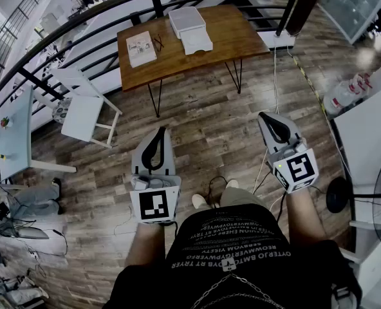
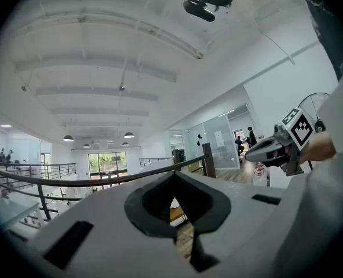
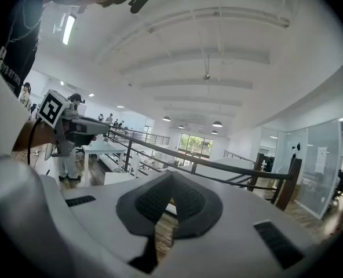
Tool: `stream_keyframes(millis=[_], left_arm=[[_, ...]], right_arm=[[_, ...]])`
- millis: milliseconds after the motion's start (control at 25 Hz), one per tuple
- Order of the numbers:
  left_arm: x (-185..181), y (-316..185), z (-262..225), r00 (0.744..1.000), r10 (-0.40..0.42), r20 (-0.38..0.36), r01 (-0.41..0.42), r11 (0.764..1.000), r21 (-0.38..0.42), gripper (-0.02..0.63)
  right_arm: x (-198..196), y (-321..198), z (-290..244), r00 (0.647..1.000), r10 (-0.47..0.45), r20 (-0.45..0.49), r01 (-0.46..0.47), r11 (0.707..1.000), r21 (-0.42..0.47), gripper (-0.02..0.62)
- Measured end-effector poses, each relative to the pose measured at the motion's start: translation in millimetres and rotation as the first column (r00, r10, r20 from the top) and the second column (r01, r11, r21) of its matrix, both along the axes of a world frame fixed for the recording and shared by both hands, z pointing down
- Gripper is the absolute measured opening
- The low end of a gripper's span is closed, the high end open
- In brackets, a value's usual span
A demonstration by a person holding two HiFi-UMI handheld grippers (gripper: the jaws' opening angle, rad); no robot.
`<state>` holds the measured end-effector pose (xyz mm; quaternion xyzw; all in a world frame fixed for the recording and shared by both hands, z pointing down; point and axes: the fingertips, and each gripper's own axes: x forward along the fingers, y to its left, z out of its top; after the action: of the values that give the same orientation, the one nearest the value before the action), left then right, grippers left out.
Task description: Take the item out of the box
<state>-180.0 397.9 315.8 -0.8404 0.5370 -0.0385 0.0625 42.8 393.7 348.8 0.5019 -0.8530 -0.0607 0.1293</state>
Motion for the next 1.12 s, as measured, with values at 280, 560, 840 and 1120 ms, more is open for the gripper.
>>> stream_keyframes(millis=[280,560,840,1120], left_arm=[[44.4,-16.2,-1.5,1.000,0.020,0.003,-0.020,1.000,-0.013,0.006],[83.2,-37.3,-7.3,0.999,-0.022,0.029,0.022,1.000,-0.018,0.006],[111.2,-54.9,-6.9,0.994,-0.083,0.071,0.085,0.996,-0.027,0.006],[141.7,-56.2,-6.0,0.992,-0.118,0.048,0.120,0.992,-0.027,0.005]], right_arm=[[34.1,-8.9,-8.6,0.997,-0.016,0.075,0.015,1.000,0.008,-0.005],[68.7,-31.2,-2.0,0.996,-0.077,0.048,0.078,0.997,-0.007,-0.005],[103.1,-61.0,-4.5,0.989,-0.131,0.062,0.132,0.991,0.001,0.015],[132.3,-71.9,-0.9,0.985,-0.152,0.078,0.152,0.988,0.002,0.066]])
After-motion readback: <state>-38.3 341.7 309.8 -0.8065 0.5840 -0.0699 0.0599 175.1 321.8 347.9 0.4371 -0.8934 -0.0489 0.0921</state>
